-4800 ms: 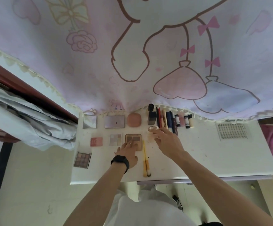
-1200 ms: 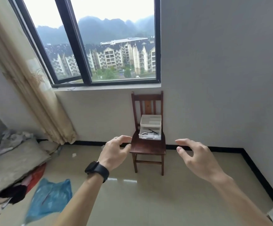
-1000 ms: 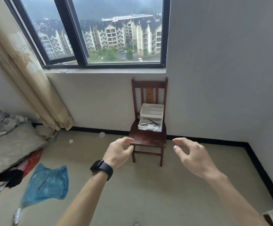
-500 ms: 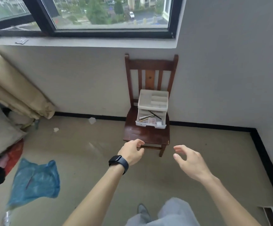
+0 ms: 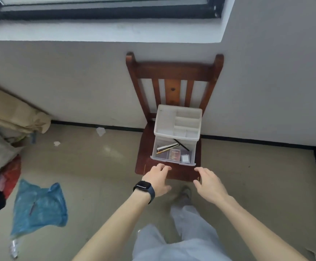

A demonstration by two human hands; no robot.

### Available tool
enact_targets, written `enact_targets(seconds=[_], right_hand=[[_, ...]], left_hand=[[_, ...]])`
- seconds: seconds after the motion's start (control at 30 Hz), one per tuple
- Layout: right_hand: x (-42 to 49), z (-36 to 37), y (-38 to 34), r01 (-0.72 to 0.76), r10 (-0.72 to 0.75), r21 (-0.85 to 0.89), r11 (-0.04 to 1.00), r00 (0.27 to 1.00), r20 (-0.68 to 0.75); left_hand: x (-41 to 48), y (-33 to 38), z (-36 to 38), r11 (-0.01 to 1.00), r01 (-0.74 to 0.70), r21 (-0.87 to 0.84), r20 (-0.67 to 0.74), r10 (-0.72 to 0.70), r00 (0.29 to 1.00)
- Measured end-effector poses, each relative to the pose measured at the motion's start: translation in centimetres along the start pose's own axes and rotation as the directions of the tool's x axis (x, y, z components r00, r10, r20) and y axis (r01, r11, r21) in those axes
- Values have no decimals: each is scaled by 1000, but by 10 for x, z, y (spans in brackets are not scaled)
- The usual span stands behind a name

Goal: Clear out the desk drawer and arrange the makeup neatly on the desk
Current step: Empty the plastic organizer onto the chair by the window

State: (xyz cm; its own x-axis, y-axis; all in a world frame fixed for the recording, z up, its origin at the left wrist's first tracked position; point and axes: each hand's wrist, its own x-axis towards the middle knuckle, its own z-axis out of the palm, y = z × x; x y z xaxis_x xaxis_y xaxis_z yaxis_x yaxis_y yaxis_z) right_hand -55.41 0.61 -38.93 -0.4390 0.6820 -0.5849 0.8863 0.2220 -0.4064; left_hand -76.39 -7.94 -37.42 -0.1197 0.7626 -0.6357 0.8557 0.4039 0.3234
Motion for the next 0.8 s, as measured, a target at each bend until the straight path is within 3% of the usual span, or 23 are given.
enact_targets(seconds=[0.1,0.3,0.43,0.8], right_hand=[[48,-2,-2,61,-55,-129,990,997,53],[136,20,3,128,-83,-353,927,986,141],[174,31,8,117,-62,-405,907,987,146],[212,45,0,189,-71,-616,765,975,210]], left_hand=[[40,2,0,993,-42,109,47,37,998],[133,-11,22,991,-47,124,56,41,998],[184,-23,31,990,-61,127,-30,66,997],[236,-27,43,960,-60,272,-45,75,996]])
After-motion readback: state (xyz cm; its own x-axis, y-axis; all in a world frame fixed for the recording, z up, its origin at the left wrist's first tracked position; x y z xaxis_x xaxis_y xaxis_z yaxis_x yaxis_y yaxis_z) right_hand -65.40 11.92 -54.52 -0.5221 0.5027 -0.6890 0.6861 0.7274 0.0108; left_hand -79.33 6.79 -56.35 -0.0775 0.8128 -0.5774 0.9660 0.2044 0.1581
